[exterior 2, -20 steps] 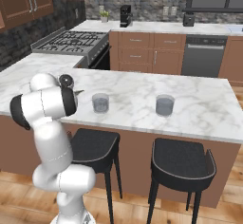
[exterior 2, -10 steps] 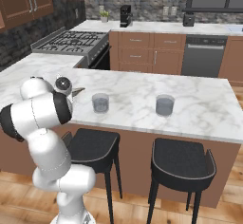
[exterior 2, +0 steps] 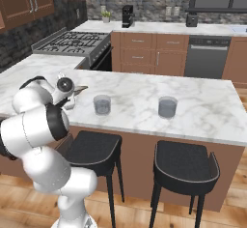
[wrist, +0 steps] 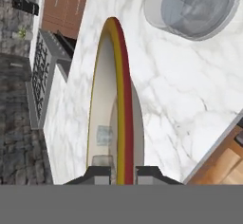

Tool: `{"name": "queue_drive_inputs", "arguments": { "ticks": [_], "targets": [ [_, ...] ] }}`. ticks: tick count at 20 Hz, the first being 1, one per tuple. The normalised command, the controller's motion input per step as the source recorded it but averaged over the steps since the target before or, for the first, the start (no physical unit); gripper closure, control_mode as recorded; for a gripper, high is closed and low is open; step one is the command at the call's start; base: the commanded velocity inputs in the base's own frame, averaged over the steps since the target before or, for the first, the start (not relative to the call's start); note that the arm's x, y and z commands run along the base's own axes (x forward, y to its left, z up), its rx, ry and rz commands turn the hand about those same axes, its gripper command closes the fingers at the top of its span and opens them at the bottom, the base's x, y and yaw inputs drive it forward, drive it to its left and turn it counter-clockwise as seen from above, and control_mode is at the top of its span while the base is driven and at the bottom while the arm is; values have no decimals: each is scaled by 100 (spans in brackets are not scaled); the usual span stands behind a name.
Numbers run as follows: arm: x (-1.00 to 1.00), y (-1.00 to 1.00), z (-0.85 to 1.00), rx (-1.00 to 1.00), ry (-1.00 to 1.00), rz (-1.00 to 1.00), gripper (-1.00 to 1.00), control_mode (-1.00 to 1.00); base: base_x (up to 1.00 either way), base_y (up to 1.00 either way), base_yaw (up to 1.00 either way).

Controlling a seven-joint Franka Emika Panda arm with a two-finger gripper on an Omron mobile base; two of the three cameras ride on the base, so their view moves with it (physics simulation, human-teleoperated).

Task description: There are four ice cubes in the ice bowl. Place two ice cubes in each glass of water.

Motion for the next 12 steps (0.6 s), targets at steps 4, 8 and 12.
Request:
{"name": "queue_drive_inputs", "arguments": {
  "ticks": [4,8,12],
  "targets": [
    [-27,-13,45,2,0,0,100,-100,0,0,0],
    [-32,-11,41,0,0,-1,100,-100,0,0,0],
    [-37,-9,37,0,1,-3,100,-100,0,0,0]
  ]
}}
